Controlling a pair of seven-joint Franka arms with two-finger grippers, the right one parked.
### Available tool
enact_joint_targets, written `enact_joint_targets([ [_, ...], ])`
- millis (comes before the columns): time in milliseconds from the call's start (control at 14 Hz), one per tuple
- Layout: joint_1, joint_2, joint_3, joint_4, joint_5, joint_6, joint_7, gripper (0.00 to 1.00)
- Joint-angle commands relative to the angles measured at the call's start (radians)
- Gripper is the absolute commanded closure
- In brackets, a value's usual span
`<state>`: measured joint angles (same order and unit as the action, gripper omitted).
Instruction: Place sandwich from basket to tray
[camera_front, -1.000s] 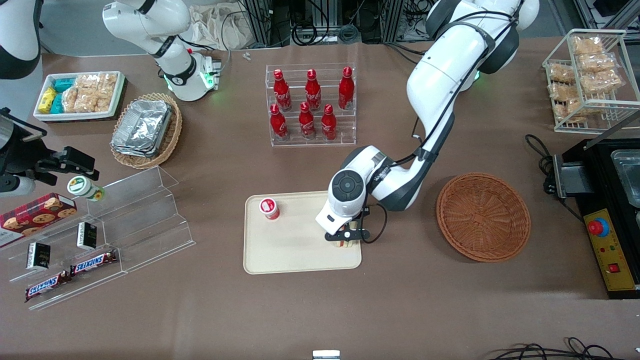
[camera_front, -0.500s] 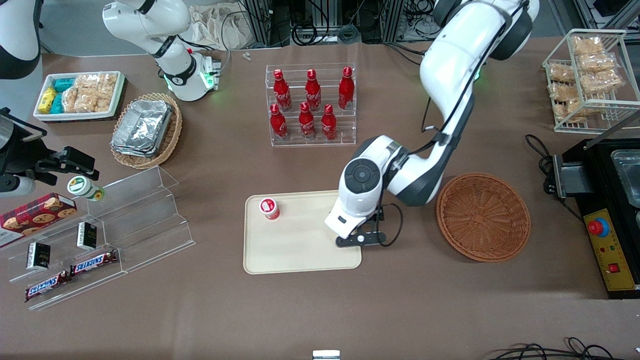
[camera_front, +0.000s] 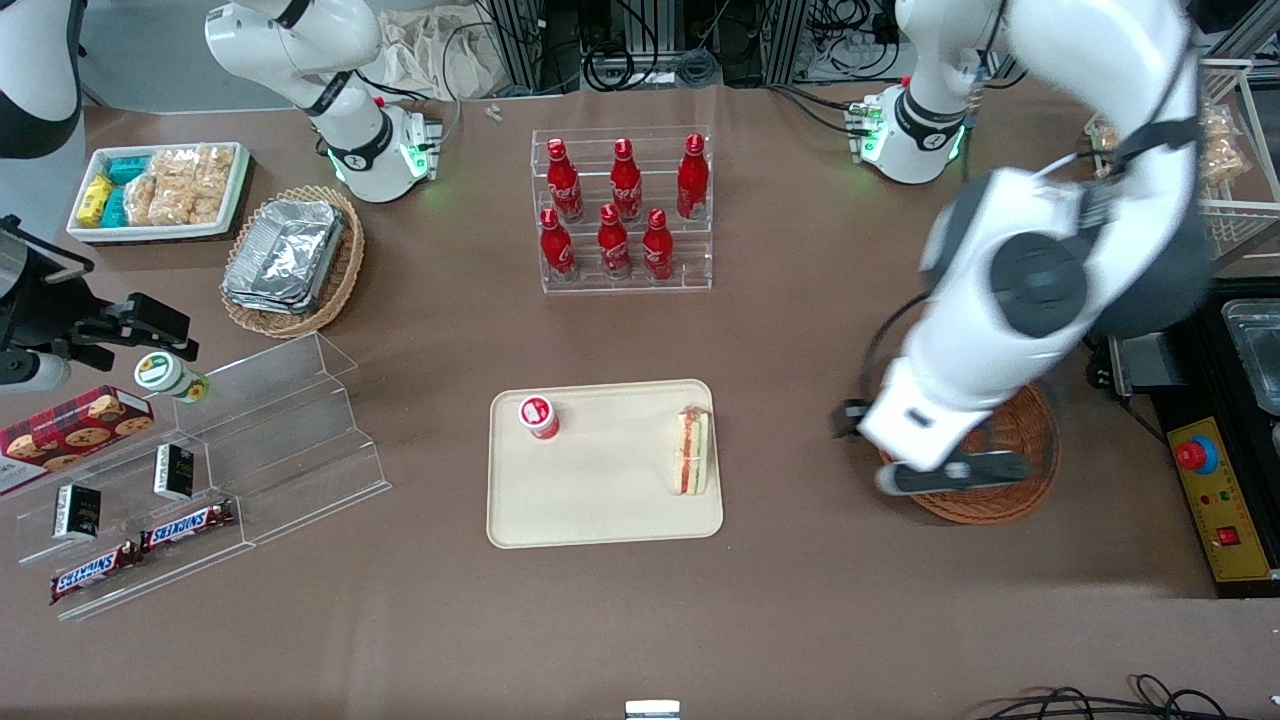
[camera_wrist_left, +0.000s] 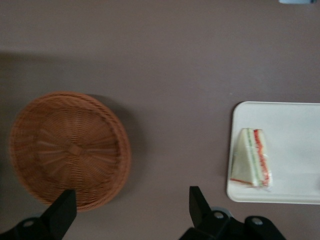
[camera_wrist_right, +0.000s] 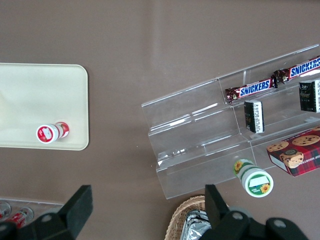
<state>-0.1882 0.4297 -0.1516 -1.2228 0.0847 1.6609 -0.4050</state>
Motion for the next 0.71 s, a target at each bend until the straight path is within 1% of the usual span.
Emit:
enact_joint_targets([
  [0, 0.128, -0.127, -0.014, -0.117, -0.028, -0.027, 0.131, 0.0],
  [71, 0.177, -0.173, -0.014, -0.174, -0.063, -0.014, 0.215, 0.0],
  [143, 0.197, -0.21, -0.013, -0.225, -0.098, 0.005, 0.268, 0.0],
  [357, 0.199, -0.314, -0.005, -0.386, -0.092, 0.06, 0.287, 0.0],
  [500, 0.175, -0.345, 0.052, -0.432, -0.091, 0.059, 0.301, 0.0],
  [643, 0.127, -0.382, 0.153, -0.452, -0.095, 0.002, 0.453, 0.0],
])
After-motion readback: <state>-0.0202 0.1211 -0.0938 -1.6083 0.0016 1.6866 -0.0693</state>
